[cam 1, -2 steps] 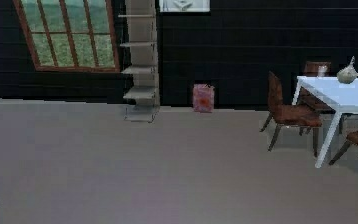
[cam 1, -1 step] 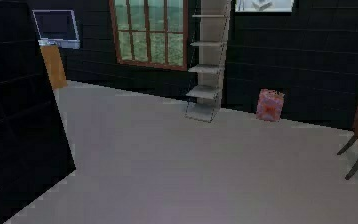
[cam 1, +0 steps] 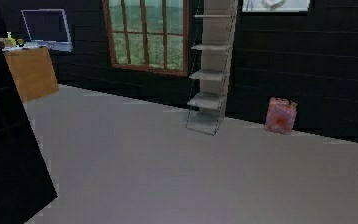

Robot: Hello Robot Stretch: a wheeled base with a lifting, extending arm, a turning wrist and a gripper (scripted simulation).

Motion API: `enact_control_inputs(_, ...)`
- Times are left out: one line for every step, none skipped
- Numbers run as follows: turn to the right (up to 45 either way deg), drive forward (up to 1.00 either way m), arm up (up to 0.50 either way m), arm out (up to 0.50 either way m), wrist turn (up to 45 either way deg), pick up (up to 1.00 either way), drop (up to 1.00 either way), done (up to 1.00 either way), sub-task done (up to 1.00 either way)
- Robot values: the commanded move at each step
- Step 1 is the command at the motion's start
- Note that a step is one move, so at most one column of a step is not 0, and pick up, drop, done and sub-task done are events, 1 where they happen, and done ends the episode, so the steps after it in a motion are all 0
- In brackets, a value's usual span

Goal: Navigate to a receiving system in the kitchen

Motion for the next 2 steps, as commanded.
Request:
enact_control_inputs(-12.0, 0.0, 0.0, 0.0, 0.0, 0.0, 0.0, 0.0, 0.0)
enact_control_inputs(0.0, 1.0, 0.0, 0.0, 0.0, 0.0, 0.0, 0.0, 0.0)
